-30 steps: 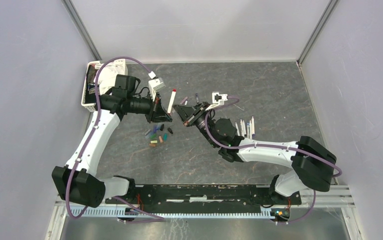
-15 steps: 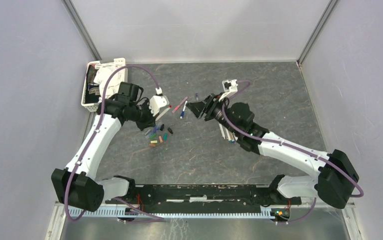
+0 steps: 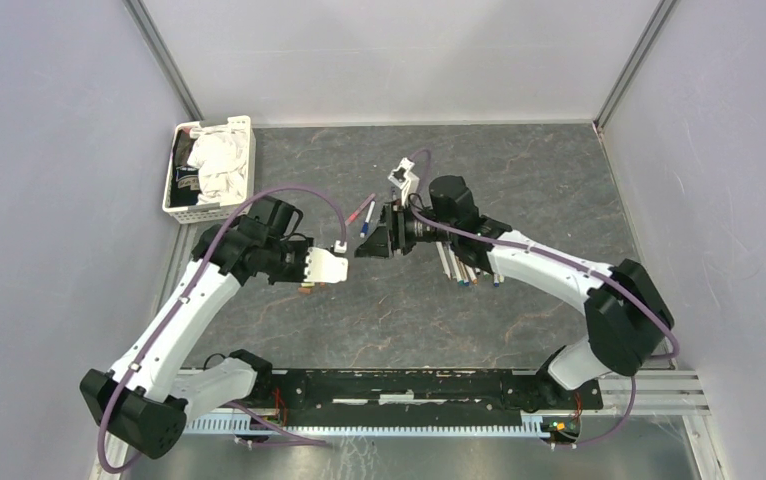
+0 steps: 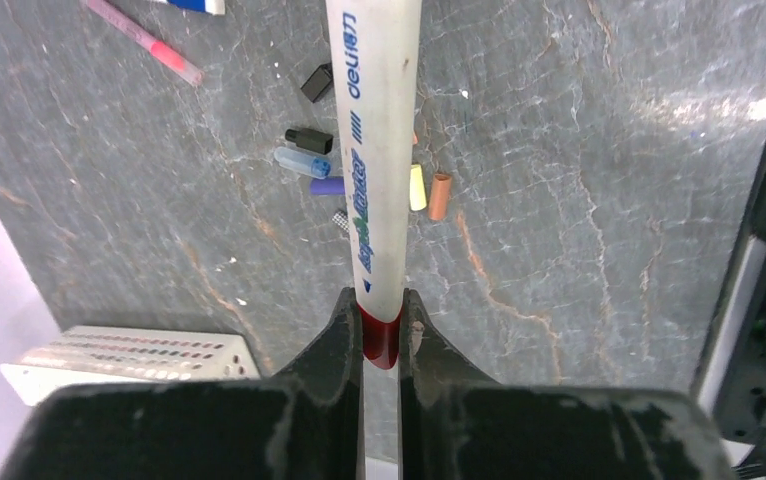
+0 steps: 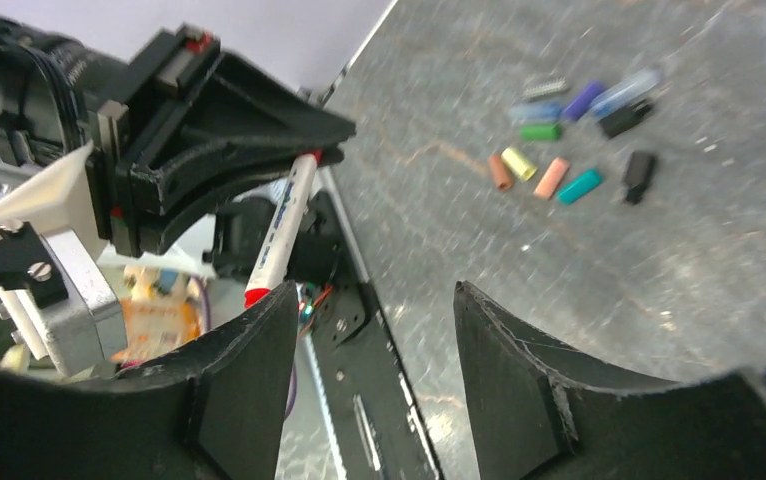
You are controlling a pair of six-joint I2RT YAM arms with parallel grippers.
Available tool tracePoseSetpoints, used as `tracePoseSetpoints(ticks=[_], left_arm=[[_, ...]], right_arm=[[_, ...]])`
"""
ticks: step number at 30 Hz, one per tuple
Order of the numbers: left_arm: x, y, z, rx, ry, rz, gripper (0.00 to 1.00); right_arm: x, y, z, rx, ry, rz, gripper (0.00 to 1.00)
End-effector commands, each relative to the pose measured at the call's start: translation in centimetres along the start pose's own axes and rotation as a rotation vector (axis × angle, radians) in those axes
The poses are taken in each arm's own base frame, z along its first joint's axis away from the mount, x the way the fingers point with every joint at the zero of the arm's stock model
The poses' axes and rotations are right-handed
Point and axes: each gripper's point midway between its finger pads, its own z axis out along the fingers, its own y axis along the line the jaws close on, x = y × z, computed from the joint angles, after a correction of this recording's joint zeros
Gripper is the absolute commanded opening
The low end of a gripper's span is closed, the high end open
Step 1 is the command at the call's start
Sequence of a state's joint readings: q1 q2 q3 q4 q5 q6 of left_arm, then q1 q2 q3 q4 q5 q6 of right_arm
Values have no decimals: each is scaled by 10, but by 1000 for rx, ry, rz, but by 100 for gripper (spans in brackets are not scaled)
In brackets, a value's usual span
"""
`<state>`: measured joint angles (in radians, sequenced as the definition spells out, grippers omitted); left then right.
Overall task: Open the pen caps
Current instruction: Pick up the pen from the center of the board.
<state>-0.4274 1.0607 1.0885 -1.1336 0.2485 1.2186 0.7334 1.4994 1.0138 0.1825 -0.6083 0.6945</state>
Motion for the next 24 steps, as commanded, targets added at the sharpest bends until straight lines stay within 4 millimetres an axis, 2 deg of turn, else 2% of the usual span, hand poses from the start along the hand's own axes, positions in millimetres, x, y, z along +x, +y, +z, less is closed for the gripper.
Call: tracePoseSetpoints(ticks=[1, 11, 20, 24], left_arm=[[4, -3, -4, 1, 37, 169, 2], [2, -1, 0, -4, 112, 342, 2], [-7, 7, -3, -29, 113, 365, 2], [-9, 8, -4, -34, 112, 373, 2]], right_arm=[[7, 38, 7, -183, 107, -23, 63], [28, 63, 37, -317, 210, 68, 63], [49, 72, 61, -342, 288, 93, 59], [53, 72, 70, -344, 313, 92, 54]])
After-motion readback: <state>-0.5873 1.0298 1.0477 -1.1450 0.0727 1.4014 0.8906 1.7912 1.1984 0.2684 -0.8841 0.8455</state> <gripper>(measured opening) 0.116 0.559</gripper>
